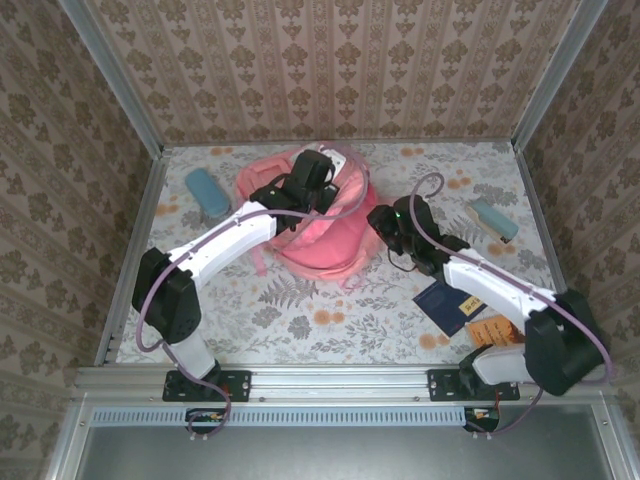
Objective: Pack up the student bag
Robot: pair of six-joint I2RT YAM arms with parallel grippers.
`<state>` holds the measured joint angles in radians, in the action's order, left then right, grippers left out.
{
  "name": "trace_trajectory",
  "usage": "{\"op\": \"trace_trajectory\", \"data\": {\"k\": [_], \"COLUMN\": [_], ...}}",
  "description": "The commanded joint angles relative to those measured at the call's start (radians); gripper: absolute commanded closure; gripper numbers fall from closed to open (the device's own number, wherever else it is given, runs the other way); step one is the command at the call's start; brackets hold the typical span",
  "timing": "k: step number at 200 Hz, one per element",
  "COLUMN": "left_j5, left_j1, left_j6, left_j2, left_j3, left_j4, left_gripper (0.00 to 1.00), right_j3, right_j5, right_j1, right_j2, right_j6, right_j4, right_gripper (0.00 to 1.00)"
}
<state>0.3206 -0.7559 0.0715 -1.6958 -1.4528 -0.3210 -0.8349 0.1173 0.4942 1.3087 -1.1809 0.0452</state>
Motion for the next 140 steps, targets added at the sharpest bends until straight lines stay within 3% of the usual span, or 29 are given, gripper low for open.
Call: {"op": "trace_trajectory", "data": {"k": [1,22,43,77,140], "left_j5": [0.012,-0.053,-0.135,-0.148,-0.052], "left_j1": [0.024,0.024,0.02,0.022,0.041], "left_j6": [-0.05,-0.053,-0.082,-0.198,-0.245], "left_j2": [0.09,0.137,0.182,0.23,0.269], "left_j3": [0.07,0.158,0.229,0.279,0.275], "left_j4": [0.072,0.091,0.093,0.066,0.027], "left_gripper": [0.97,0.92,0.76,0.32,0.01], "right_j3": [0.013,0.023,0.049,0.115,0.154], "right_j5": [0.256,0.275,0.229,0.219,0.151], "right_j1": [-0.009,-0.071,-0.156,-0.258,-0.338], "right_j2": [-0.088,-0.106,-0.1,-0.106,0.027], "right_j6": [0.138,0.197,0.221,0.26,0.312], "right_j4": [0.251,0.373,0.467,0.486,0.429], "right_gripper": [0.44,0.28,0.19,0.15,0.13]}}
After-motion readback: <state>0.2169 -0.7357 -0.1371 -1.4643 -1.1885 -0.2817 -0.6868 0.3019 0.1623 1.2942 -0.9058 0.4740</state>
